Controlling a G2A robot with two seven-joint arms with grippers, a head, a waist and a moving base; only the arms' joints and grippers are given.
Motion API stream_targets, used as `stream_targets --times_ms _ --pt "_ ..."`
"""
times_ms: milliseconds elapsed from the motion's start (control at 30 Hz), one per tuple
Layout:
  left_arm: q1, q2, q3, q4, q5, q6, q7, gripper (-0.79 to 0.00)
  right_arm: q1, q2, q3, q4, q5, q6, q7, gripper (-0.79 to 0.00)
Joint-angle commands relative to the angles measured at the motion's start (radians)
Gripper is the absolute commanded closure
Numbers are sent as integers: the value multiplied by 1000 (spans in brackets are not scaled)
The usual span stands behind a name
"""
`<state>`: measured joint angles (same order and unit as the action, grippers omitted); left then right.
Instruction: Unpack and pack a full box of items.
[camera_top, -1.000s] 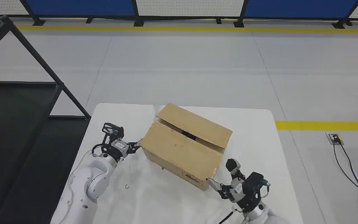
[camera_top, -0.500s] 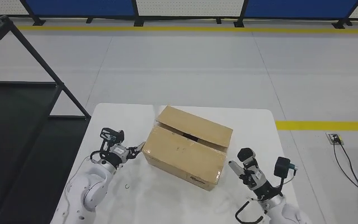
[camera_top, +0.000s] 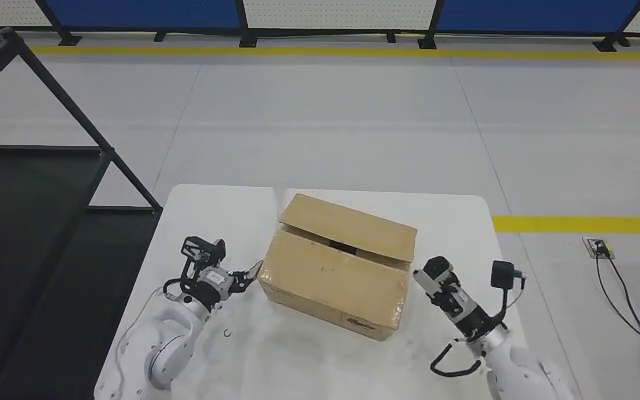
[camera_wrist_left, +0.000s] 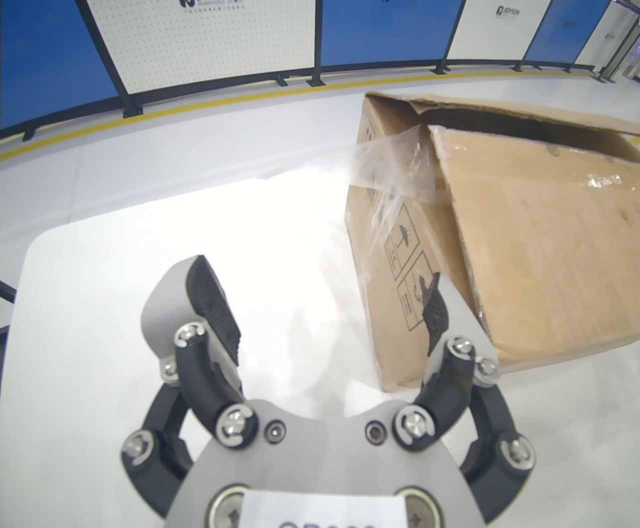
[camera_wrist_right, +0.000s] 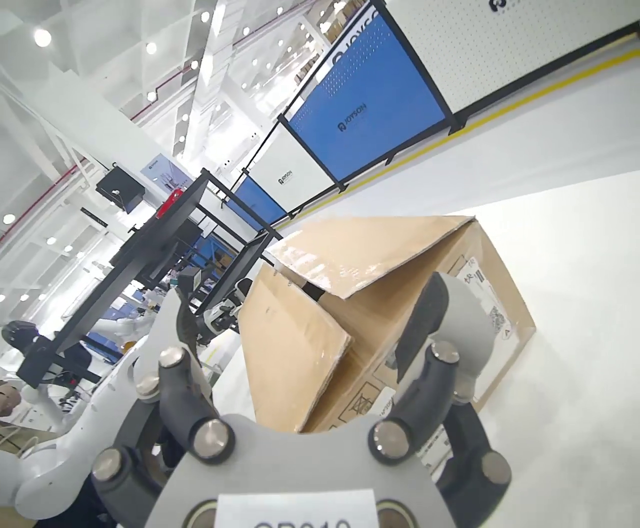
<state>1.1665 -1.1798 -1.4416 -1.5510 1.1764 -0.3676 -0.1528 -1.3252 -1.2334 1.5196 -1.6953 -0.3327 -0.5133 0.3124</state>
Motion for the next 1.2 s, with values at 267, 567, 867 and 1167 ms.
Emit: stream_targets --times_ms 267,567,867,1167 --pt "23 4 -6 -20 10 -3 0 -785 -64 37 105 -24 215 -240 301 -785" --pt "20 5 6 -20 11 -3 -1 -785 -127 65 53 -13 96 -461 495 -785" --pt "17 6 13 -21 18 -3 -3 -785 -113 67 -56 9 -27 -499 438 -785" --pt "25 8 12 -30 22 -3 -1 -785 -75 67 -100 32 -106 -434 342 -785"
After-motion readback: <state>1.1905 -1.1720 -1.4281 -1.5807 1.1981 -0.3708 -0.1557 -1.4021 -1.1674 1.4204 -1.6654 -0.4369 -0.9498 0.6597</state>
